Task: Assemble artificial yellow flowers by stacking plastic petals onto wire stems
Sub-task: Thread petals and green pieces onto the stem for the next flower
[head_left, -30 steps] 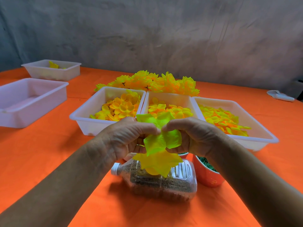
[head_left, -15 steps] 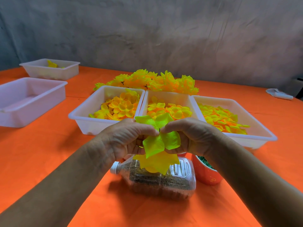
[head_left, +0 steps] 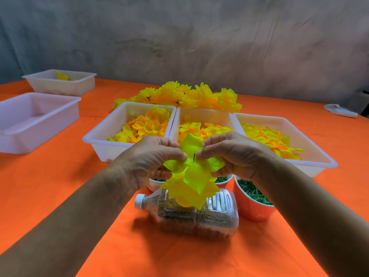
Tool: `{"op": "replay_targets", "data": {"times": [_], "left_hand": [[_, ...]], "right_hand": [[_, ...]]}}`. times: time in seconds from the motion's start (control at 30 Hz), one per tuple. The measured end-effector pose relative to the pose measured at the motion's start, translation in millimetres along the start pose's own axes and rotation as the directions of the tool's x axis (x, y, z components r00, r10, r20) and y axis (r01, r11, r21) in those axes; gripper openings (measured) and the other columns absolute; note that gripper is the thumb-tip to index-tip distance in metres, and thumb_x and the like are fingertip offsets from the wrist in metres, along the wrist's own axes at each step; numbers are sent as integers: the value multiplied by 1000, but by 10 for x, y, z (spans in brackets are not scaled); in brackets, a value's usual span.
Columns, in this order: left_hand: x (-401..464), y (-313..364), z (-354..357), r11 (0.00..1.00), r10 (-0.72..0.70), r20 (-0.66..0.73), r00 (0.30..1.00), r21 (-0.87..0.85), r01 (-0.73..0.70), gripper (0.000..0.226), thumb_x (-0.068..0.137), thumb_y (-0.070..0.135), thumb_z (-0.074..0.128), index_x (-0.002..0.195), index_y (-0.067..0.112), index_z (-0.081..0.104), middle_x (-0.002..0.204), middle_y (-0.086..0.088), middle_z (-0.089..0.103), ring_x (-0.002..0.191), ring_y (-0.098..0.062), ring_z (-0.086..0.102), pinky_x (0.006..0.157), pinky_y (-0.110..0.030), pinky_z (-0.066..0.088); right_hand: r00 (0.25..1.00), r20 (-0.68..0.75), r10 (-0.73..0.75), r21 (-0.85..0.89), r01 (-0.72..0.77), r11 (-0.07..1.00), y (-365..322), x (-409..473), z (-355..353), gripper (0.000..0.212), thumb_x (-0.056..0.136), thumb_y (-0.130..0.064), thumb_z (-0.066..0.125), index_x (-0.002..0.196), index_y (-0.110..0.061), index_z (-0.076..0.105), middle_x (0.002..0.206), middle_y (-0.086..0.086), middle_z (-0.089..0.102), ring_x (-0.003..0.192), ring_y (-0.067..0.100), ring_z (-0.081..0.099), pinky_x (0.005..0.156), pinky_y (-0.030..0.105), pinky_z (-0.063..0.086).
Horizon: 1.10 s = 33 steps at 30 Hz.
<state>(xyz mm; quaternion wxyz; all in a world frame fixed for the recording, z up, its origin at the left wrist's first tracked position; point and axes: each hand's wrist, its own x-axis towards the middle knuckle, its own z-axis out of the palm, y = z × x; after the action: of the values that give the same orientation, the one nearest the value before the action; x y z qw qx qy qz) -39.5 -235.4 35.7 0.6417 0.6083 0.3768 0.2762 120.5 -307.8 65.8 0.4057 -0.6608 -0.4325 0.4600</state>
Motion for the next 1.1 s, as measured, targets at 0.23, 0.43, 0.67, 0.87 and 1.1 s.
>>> {"op": "replay_targets", "data": {"times": [0.23,0.43,0.67,0.87,1.1], "left_hand": [[-2,-50,19,998,22,7,1000,61,-23,18,74,3,73,69,17,63,56,5,66,47,-6,60,39,-17,43],[-7,-82,45,993,21,0,1000,118,-21,17,77,-1,69,76,15,65,57,5,67,46,-5,59,39,-15,41],[-6,-164,51,983,30,-19,999,180,-26,16,76,-1,71,76,14,63,51,6,61,45,-9,54,43,-19,38],[18,-262,24,974,5,15,1000,225,-8,21,76,-2,73,81,10,57,36,13,44,36,1,47,37,-14,36],[-13,-307,-13,846,260,-71,963,497,-192,36,64,14,86,87,16,59,66,4,56,57,-11,50,63,-31,46]], "right_hand": [[1000,-8,11,-72,-11,997,66,25,32,12,76,0,70,75,-10,63,76,12,63,64,20,59,63,29,48],[1000,-15,-11,-136,9,991,111,24,86,10,77,0,68,77,-9,65,65,7,61,48,11,56,45,15,45],[999,-28,-33,-109,30,994,203,44,105,15,75,5,69,71,-8,62,49,2,56,34,4,50,37,10,37],[999,-34,-23,-11,22,1000,334,68,127,21,75,8,70,71,-11,62,50,-6,60,41,4,57,41,14,43],[987,-158,-24,-23,21,1000,429,14,122,34,68,-11,81,94,-19,61,79,-3,62,69,8,59,49,21,38]]}}
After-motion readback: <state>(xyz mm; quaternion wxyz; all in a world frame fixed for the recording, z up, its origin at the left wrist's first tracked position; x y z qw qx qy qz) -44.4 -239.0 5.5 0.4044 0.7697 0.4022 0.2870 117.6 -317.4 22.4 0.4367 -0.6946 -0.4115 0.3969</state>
